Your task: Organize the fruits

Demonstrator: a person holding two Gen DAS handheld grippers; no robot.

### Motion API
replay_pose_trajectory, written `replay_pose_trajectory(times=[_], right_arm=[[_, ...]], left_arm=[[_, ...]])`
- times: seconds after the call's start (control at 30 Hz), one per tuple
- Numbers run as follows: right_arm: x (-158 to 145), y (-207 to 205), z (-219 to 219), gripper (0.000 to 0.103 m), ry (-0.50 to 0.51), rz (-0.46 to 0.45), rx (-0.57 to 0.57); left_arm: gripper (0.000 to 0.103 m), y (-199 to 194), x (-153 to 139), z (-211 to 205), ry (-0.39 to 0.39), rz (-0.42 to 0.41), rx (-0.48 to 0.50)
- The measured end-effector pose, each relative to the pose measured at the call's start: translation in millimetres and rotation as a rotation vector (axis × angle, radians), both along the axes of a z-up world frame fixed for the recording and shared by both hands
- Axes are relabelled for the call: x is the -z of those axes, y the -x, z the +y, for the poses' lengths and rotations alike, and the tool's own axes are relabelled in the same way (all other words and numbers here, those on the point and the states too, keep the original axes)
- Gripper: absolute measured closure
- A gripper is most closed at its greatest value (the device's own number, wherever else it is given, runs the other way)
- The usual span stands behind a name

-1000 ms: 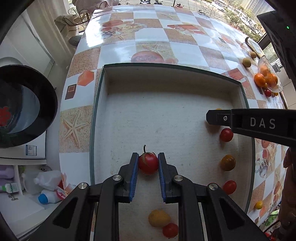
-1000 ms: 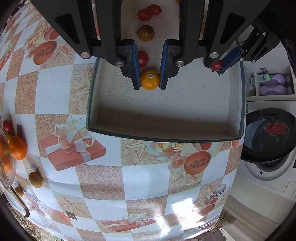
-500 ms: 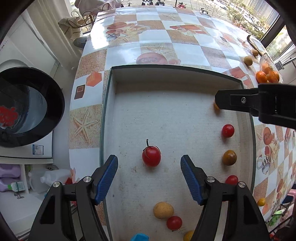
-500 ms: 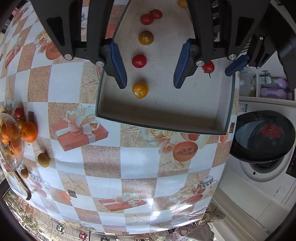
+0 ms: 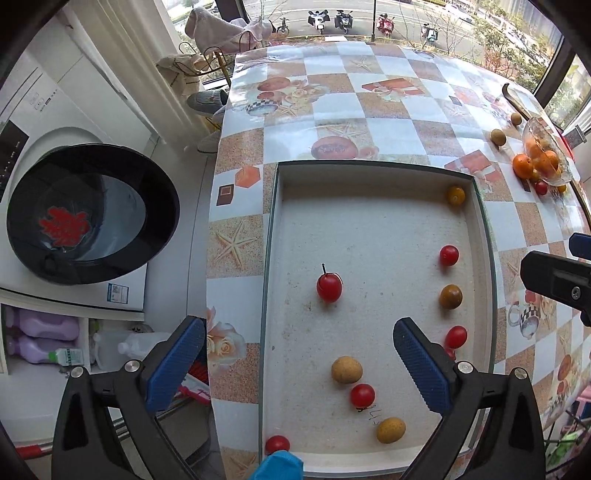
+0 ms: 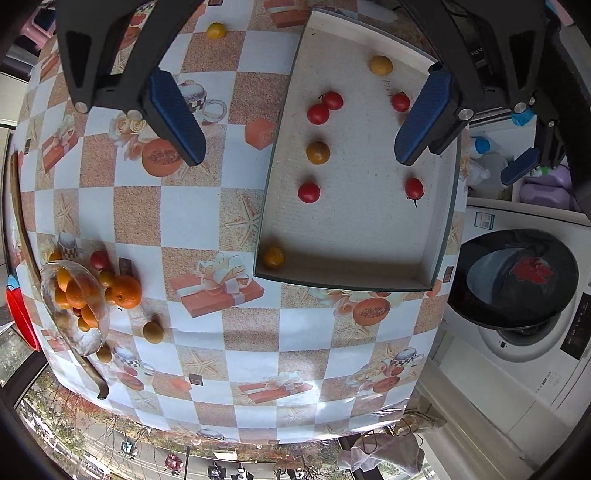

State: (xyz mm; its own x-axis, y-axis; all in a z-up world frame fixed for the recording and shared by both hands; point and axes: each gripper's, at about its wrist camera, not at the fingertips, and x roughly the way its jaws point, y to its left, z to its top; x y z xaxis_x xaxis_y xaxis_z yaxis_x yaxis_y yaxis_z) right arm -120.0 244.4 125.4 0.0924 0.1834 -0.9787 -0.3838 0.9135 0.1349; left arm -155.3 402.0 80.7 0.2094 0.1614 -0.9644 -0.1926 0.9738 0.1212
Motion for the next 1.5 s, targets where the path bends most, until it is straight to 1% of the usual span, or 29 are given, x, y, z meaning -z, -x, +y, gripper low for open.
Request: replay_pose_trajectory(times=[0.07, 0.2, 0.33, 0.5, 0.67, 0.97, 1.17, 1.5], right_arm=[[-7, 8, -3, 0.000, 0.026, -0.002, -0.021], [-21, 25, -10, 0.000, 0.029, 0.018, -0.058], [-34, 39, -17, 0.000, 0.034, 0.011, -0.079], [-45, 51, -23, 0.000, 0.018, 0.018, -0.086], [-53, 59, -26, 0.000, 0.015, -0.001, -0.096], [-59, 59, -26, 0.000, 0.008, -0.018, -0.105], [-60, 61, -24, 0.000, 0.010, -0.016, -0.116], [-59, 62, -23, 0.000, 0.010, -0.015, -0.121]], left_arm=[[0.000, 4, -7, -5, -0.008, 0.008, 0.014], [0.000, 15, -22, -13, 0.029, 0.017, 0.033], [0.000, 27, -33, -21, 0.042, 0.022, 0.042], [0.000, 41, -40, -29, 0.019, 0.043, 0.061], [0.000, 50, -47, -36, 0.007, 0.055, 0.071], [0.000, 60, -55, -51, 0.006, 0.058, 0.088], [0.000, 60, -60, -53, 0.010, 0.048, 0.080], [0.000, 57, -63, -56, 0.014, 0.043, 0.094]])
